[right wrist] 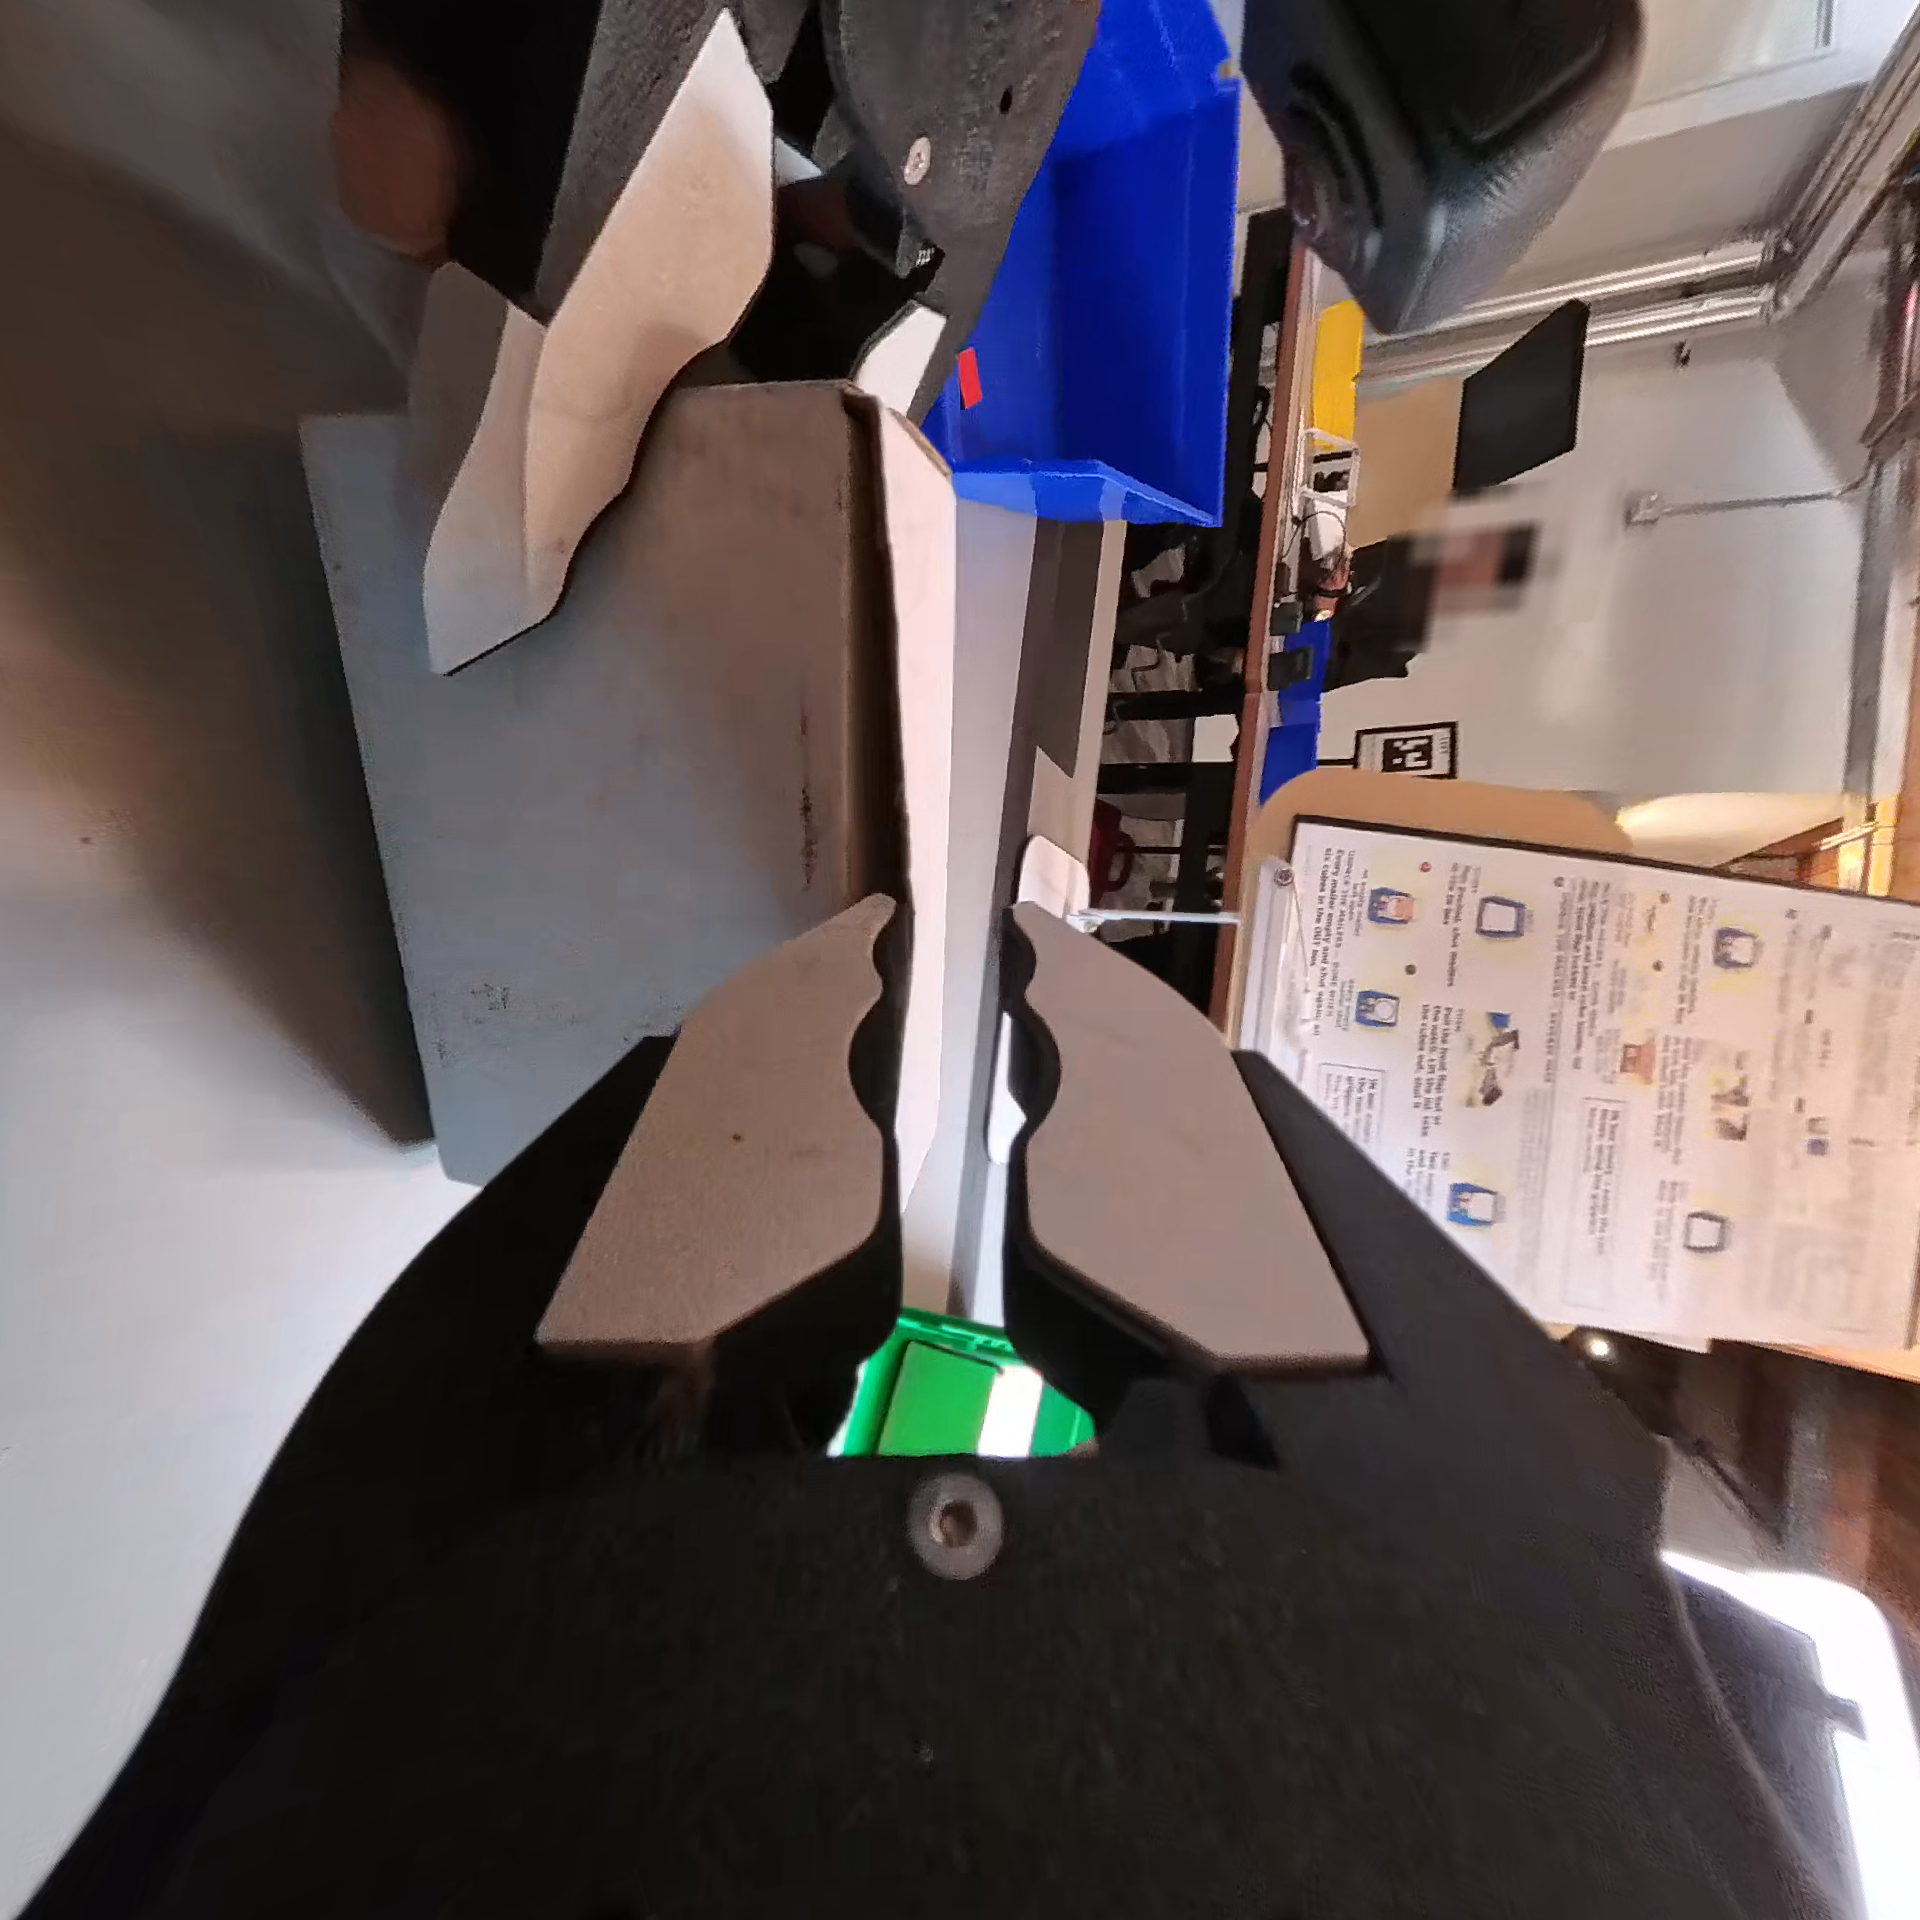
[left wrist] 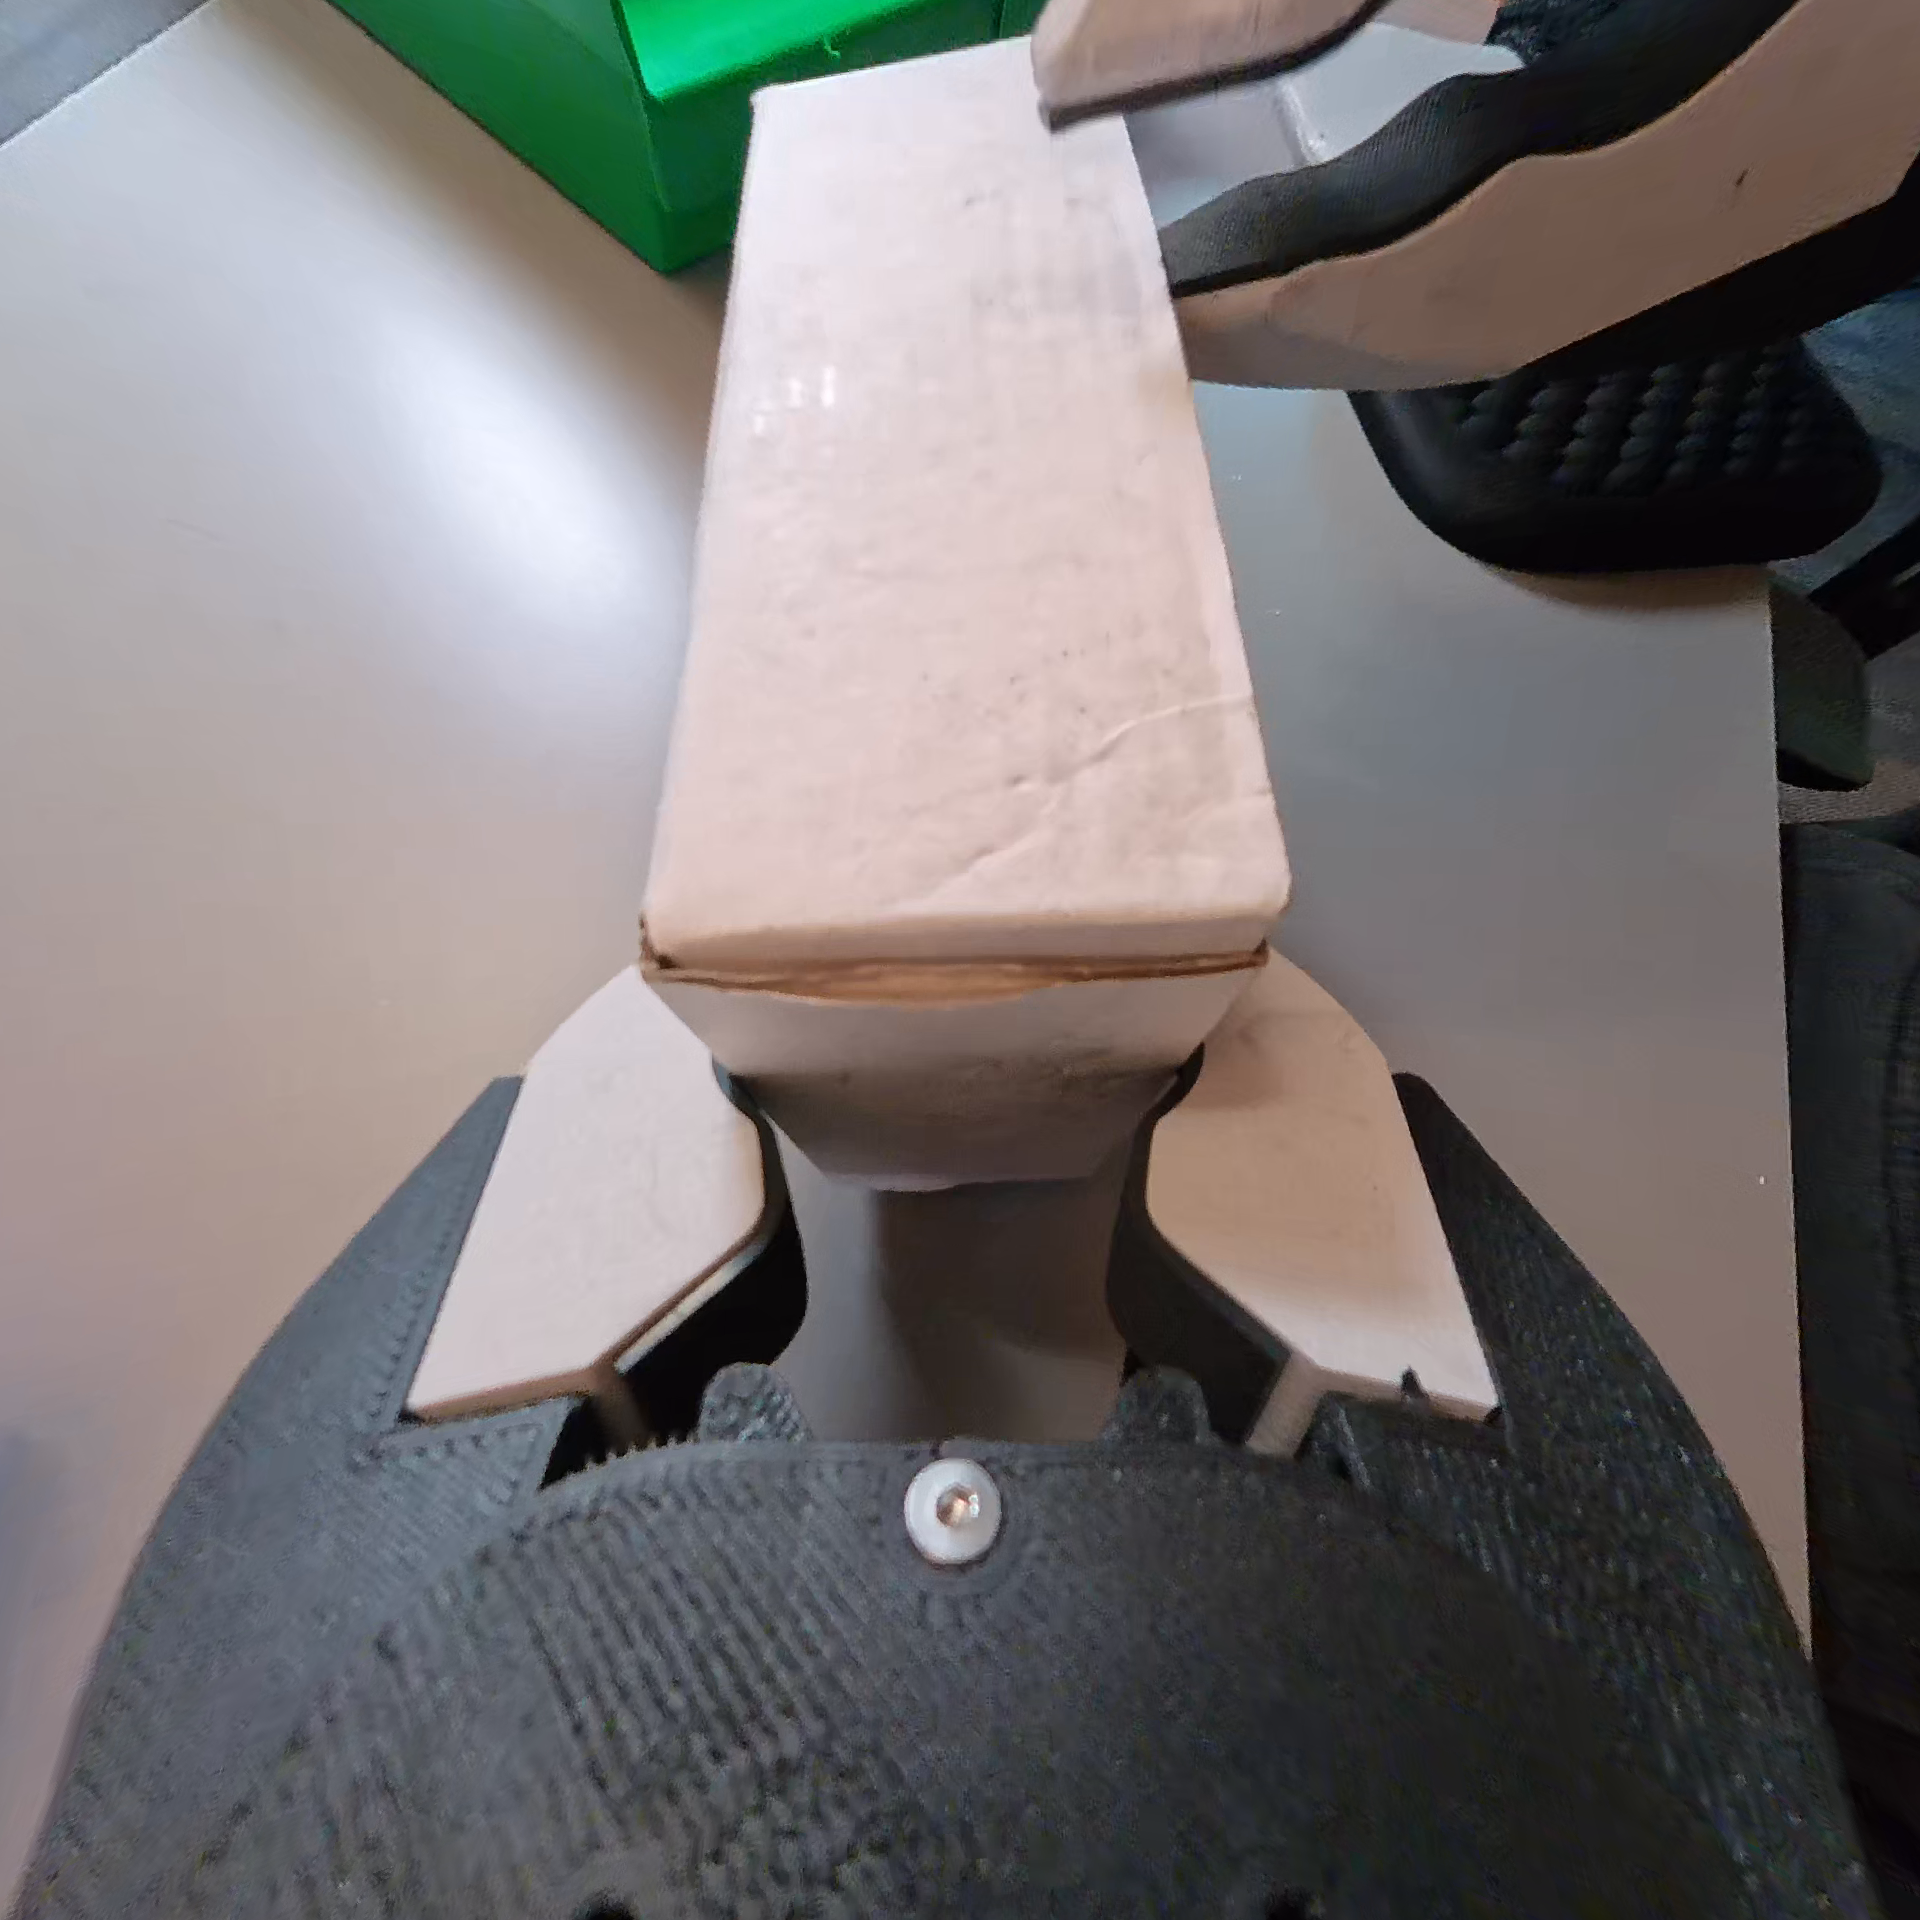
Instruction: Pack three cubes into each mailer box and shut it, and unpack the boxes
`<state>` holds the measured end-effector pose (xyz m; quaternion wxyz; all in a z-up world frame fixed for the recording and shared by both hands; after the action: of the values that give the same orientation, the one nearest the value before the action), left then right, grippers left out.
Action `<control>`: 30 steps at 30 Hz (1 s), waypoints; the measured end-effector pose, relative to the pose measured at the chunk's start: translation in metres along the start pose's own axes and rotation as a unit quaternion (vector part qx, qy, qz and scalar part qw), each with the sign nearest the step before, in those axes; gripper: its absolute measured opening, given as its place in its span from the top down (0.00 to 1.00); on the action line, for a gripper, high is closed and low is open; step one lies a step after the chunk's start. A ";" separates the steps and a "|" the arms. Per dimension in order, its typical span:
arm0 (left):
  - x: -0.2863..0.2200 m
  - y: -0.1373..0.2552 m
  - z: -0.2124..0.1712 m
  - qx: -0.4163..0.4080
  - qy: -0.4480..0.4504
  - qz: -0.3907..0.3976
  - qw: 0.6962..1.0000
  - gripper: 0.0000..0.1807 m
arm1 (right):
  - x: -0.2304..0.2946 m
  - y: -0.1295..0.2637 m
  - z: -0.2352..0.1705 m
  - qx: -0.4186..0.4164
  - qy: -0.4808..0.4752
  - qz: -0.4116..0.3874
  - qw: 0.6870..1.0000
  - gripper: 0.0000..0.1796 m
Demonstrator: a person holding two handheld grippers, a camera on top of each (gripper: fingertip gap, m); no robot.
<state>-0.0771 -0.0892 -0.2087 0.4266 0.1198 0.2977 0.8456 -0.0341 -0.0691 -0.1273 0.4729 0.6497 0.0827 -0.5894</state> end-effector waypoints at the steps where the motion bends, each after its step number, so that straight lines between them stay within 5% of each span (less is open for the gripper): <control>1: 0.001 0.000 -0.001 0.000 0.001 0.003 1.000 0.60 | 0.000 -0.002 0.000 0.001 0.009 -0.004 1.000 0.93; 6: 0.003 0.000 -0.005 0.002 0.001 0.012 1.000 0.60 | 0.003 -0.009 0.003 0.002 0.038 -0.022 0.999 1.00; 11: 0.002 0.002 -0.002 -0.012 -0.037 0.030 0.999 0.60 | 0.004 -0.002 0.005 -0.043 -0.068 0.056 0.995 0.99; 16: 0.000 0.001 0.002 -0.033 -0.090 0.037 0.995 0.60 | 0.007 0.009 0.007 -0.074 -0.126 0.129 0.981 0.98; 19: 0.000 -0.004 -0.006 -0.017 -0.166 0.062 0.984 0.60 | -0.014 0.017 0.005 -0.088 -0.141 0.091 0.982 0.99; 26: -0.003 0.001 0.006 -0.070 -0.256 0.117 0.957 0.60 | -0.023 0.031 0.005 -0.085 -0.170 0.144 0.971 0.99; 30: 0.007 0.005 0.003 -0.070 -0.199 0.101 0.972 0.58 | -0.023 0.029 0.001 -0.075 -0.189 0.157 0.966 0.99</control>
<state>-0.0836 -0.0848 -0.2035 0.3967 0.2852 0.1329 0.8623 -0.0223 -0.0754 -0.0929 0.6141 0.4943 -0.0673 -0.6116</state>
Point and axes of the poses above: each gripper's, where its closed fingertips meet, y back along the fingers, z out of its top, x = y × z across the jaws, the point moved 1 cm from there along y, back along the fingers, and after that the axes turned 8 degrees about z, right-handed, at the moved point
